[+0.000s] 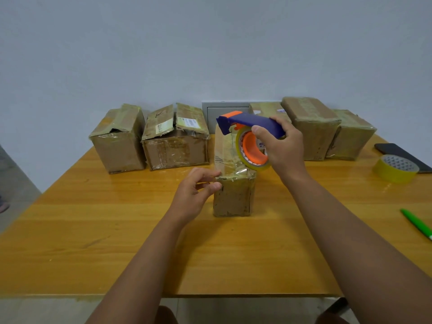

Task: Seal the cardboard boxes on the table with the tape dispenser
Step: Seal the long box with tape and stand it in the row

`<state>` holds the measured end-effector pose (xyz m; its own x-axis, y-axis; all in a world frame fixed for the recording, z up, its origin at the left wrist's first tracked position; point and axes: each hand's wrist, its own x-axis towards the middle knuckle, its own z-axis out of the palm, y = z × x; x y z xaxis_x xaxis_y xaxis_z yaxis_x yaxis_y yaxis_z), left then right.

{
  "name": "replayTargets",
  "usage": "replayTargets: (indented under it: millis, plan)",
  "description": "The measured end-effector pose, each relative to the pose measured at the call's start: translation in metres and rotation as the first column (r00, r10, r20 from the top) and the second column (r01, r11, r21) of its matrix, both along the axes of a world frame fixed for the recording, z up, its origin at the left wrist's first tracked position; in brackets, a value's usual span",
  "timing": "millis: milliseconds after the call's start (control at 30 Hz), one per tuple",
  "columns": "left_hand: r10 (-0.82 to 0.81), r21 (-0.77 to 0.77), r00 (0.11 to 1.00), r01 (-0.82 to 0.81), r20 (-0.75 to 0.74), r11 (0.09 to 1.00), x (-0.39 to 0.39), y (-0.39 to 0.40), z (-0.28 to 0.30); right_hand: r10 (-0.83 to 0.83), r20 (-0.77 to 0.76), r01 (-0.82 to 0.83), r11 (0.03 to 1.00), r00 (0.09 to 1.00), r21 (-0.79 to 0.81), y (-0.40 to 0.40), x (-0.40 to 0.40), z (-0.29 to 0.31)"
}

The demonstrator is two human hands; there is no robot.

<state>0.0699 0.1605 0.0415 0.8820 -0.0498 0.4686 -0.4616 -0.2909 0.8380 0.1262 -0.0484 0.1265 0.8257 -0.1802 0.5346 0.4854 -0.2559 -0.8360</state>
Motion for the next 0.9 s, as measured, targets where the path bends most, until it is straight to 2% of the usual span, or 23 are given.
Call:
replayTargets:
  millis: [233, 333, 500, 567, 700, 800, 900]
  plan:
    - [0.218, 0.108, 0.963, -0.236, 0.16, 0.966, -0.003, -0.018, -0.002, 0.002, 0.006, -0.002, 1.0, 1.0, 0.006, 0.0, 0.0, -0.001]
    - [0.342, 0.199, 0.911, -0.388, 0.23, 0.9, -0.01, -0.022, -0.003, 0.004, 0.01, -0.004, 1.0, 1.0, -0.002, -0.001, 0.0, -0.002]
    - [0.375, 0.325, 0.873, -0.469, 0.312, 0.821, -0.02, -0.035, 0.001, 0.004, 0.008, -0.005, 1.0, 1.0, 0.004, -0.001, 0.0, -0.001]
    - [0.413, 0.331, 0.845, -0.518, 0.339, 0.789, -0.021, -0.039, 0.0, 0.001, 0.01, -0.001, 1.0, 1.0, -0.006, -0.001, 0.0, -0.001]
    - [0.407, 0.339, 0.853, -0.507, 0.325, 0.792, -0.028, -0.042, -0.003, 0.003, 0.005, -0.003, 1.0, 1.0, -0.012, -0.002, 0.001, -0.002]
    - [0.473, 0.305, 0.849, -0.527, 0.237, 0.793, -0.031, -0.038, -0.008, 0.007, 0.001, -0.007, 1.0, 1.0, -0.007, -0.004, 0.002, -0.002]
    - [0.535, 0.334, 0.819, -0.573, 0.206, 0.749, -0.028, -0.037, -0.014, 0.008, 0.004, -0.007, 1.0, 1.0, -0.013, -0.003, 0.001, -0.002]
